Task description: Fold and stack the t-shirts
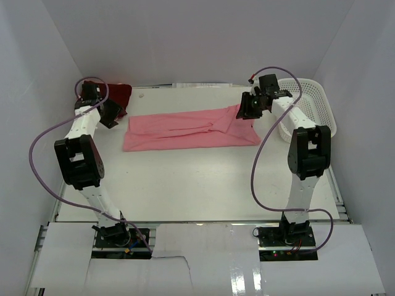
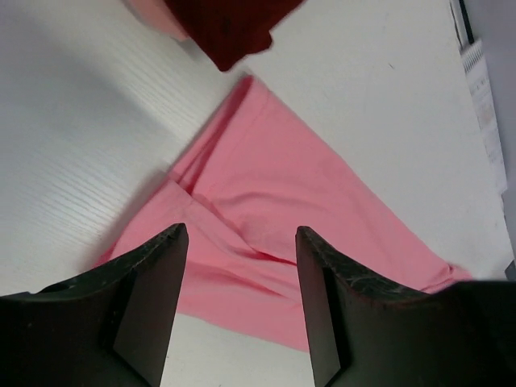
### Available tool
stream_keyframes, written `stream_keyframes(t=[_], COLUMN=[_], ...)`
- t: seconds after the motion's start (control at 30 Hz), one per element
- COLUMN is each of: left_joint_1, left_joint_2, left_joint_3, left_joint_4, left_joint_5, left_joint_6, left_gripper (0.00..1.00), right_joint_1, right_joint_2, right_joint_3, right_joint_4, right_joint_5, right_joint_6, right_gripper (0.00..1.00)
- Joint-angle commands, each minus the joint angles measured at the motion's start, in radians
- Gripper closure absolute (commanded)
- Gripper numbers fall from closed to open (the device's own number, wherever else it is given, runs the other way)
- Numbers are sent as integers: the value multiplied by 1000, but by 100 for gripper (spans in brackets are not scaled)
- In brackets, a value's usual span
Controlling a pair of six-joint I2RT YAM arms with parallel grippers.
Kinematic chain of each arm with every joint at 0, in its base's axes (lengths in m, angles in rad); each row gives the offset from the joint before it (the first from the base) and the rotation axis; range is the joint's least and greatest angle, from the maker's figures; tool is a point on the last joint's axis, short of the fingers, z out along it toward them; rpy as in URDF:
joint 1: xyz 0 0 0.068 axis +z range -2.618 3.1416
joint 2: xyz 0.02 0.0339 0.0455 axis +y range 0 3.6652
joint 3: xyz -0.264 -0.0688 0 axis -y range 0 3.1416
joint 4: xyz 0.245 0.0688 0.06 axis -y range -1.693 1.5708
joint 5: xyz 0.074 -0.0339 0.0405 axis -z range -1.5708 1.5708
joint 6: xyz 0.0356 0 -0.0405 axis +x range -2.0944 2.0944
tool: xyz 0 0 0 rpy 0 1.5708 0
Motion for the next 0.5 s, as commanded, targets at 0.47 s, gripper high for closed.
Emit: stream_keyframes(t=[0.47], left_joint_1=[-405], left_joint_2=[-77], left_joint_3=[-45], left_joint_4=[101], left_joint_5=[6], left_joint_6=[161], left_gripper=[35], right_joint_1=[43], right_joint_2=[-9], right_joint_3=[-222], right_joint_4=[261], right_joint_5=[-253], right_joint_6=[221], right_gripper=[53])
